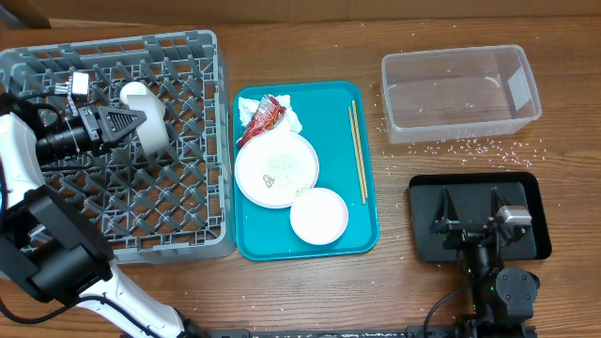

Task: Sort waste into correct bins and load items into the dishwasher
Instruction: 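Carry the white bowl to the dish rack and set it down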

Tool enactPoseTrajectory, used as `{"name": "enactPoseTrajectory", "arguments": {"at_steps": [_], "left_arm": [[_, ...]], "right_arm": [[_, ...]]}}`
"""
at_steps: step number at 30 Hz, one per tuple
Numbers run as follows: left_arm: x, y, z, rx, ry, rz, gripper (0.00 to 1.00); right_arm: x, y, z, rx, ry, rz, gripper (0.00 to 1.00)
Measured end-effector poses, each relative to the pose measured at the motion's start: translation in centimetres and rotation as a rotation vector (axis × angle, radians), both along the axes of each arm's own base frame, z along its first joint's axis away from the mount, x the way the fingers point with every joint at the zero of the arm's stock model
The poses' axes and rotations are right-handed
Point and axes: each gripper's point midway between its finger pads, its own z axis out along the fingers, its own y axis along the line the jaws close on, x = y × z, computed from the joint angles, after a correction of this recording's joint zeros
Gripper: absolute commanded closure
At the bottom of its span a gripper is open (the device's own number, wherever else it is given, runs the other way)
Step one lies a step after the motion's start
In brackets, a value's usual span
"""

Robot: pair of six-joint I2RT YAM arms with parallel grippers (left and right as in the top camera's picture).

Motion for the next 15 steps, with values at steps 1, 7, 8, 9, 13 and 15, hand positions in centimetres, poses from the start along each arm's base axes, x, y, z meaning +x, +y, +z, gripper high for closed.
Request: {"name": "enactPoseTrajectory", "arguments": {"at_steps": [1, 7, 8, 9, 13, 15], "left_arm": [[0.0, 0.0, 0.0, 0.002, -0.003, -0.002, 0.96], [-0.2, -0.2, -0.6, 0.005, -0.005, -0.008, 0.96], [-0.2, -0.2, -1.0, 0.005, -0.003, -0.009, 0.96], [-0.3, -0.2, -1.4, 0.005, -0.001, -0.010, 0.96], [-0.4, -0.6, -2.4, -0.030, -0.012, -0.003, 0.96], [-0.5, -0.7, -2.6, -0.046, -0.018, -0.001, 0.96]], "right_arm": [[0.0, 0.0, 0.0, 0.000, 0.000, 0.000, 0.00], [0.0, 0.0, 0.0, 0.000, 0.000, 0.000, 0.00], [0.0, 0.0, 0.0, 0.000, 0.000, 0.000, 0.00], [0.0, 0.0, 0.0, 0.000, 0.000, 0.000, 0.00], [0.0, 0.0, 0.0, 0.000, 0.000, 0.000, 0.00], [0.0, 0.0, 0.0, 0.000, 0.000, 0.000, 0.00]]}}
